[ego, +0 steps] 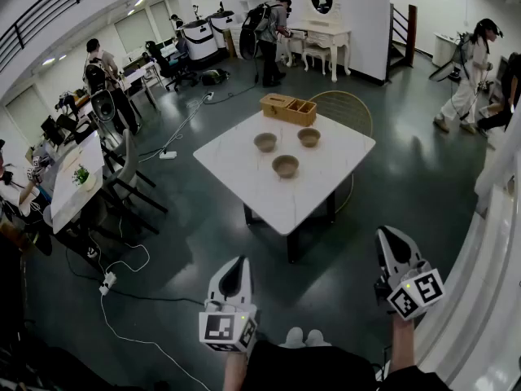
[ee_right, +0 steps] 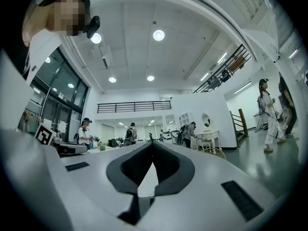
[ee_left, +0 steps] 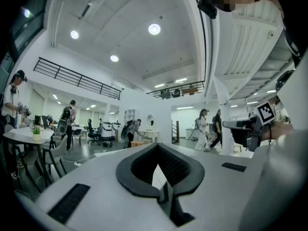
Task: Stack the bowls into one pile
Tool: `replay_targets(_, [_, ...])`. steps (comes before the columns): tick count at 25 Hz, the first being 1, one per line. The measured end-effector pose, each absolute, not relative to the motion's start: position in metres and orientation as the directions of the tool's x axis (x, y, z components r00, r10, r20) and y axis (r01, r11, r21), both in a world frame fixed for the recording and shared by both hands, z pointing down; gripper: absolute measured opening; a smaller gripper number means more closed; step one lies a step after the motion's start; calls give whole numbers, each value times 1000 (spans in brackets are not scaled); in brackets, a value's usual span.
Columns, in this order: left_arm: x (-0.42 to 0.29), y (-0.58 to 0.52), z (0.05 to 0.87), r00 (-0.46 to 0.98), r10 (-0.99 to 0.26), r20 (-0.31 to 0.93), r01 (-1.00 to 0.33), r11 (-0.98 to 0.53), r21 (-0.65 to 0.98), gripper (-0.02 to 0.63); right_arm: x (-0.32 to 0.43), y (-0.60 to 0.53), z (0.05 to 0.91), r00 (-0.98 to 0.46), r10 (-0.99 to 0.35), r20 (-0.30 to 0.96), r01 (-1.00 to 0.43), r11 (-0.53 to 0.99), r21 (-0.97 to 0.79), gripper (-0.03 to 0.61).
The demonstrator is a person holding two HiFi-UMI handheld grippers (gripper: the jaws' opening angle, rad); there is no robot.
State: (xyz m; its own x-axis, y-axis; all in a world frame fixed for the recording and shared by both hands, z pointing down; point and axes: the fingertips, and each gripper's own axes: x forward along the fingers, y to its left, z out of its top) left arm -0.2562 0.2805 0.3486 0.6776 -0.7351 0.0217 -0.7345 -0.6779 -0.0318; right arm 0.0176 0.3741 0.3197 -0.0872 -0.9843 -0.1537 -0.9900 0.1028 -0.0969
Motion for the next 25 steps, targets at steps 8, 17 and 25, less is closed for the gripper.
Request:
replay_targets(8, [-251, 287, 348, 671, -741, 28, -740, -672, -24, 14, 20, 381, 323, -97, -986, -137, -989, 111, -97, 14])
replay_targets(17, [-234, 304, 358, 676, -736, 41, -735, -677, -24, 14, 39, 389, 331, -97, -984, -152, -984, 118, -132, 14])
replay_targets(25, [-236, 296, 362, 654, -755, 53, -755, -655, -15, 14, 41, 376, 334, -116, -980, -161, -977, 142, -160, 14])
